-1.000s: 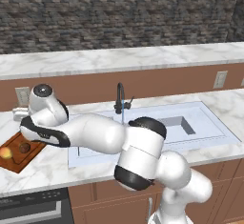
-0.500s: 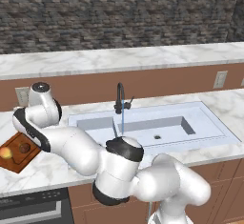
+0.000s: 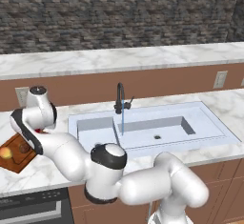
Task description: Pick the mango, pear, apple from the sink and place them on the cutting board to airdry. Then turn off the sink faucet.
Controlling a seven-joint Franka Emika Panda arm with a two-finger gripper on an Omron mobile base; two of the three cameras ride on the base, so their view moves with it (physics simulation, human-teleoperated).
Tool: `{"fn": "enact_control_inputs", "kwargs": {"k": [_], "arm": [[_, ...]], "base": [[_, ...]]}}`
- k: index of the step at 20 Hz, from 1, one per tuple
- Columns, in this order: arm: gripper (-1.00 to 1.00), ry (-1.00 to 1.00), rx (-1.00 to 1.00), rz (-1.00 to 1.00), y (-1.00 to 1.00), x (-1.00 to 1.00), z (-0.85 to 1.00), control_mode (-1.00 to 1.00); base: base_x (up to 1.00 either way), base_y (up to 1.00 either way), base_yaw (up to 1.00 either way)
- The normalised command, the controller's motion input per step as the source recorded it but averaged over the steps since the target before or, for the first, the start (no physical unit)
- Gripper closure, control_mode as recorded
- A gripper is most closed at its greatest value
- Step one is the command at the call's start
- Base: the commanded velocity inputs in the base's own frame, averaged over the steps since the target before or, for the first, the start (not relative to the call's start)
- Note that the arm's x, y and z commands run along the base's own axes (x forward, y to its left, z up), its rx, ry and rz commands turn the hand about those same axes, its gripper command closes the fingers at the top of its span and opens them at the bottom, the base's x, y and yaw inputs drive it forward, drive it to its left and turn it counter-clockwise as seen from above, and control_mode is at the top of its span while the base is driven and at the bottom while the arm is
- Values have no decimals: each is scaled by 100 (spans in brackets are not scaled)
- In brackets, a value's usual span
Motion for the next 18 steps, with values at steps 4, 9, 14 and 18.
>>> {"fn": "enact_control_inputs", "kwargs": {"k": [4,9,14,18], "arm": [[100,5,0,-3,21,28,-30,-100],[100,4,-1,-3,24,25,-29,-100],[100,5,-1,-4,21,23,-33,-100],[100,5,0,-4,15,25,-32,-100]], "base": [[0,0,0],[0,0,0],[0,0,0],[0,0,0]]}}
